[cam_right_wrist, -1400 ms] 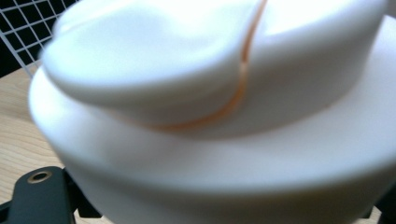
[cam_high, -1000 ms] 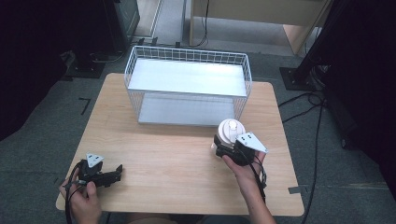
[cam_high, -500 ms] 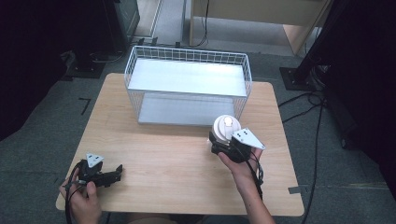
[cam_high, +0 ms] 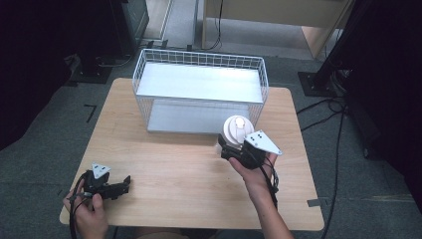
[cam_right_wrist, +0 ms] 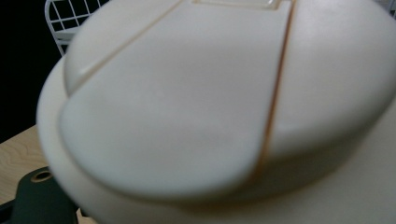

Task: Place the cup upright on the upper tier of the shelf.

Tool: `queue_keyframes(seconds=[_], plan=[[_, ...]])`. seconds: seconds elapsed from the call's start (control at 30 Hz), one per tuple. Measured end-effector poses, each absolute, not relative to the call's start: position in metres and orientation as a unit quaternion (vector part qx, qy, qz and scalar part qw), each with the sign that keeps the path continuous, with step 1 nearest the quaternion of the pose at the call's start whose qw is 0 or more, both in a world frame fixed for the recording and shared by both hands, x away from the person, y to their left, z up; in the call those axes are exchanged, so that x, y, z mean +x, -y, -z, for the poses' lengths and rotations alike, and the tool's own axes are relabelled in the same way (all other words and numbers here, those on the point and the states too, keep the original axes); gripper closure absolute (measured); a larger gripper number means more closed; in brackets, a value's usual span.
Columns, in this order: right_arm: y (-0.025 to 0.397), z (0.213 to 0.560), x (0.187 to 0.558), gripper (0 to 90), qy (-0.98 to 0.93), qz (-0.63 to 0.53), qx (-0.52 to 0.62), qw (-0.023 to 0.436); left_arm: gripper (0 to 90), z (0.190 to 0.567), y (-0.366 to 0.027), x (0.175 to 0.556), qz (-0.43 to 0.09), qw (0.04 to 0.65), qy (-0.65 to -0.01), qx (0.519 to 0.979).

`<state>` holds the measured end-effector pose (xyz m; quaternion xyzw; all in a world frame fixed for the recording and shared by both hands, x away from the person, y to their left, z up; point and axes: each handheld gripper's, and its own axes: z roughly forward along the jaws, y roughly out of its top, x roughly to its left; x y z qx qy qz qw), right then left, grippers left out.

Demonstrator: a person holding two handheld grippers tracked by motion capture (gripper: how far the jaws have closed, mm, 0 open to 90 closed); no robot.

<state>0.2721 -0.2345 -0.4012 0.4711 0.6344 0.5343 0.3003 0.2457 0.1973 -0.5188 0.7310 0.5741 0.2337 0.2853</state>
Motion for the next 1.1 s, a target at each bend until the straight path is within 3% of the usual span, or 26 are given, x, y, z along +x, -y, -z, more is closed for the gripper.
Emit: queue_keyframes(seconds=[1.1], plan=[[0.228, 0.347, 0.283, 14.9, -0.601, -0.553, 0.457, 0.352, 1.1, 0.519, -0.197, 0.246, -0.234, 0.285, -0.574, 0.731]])
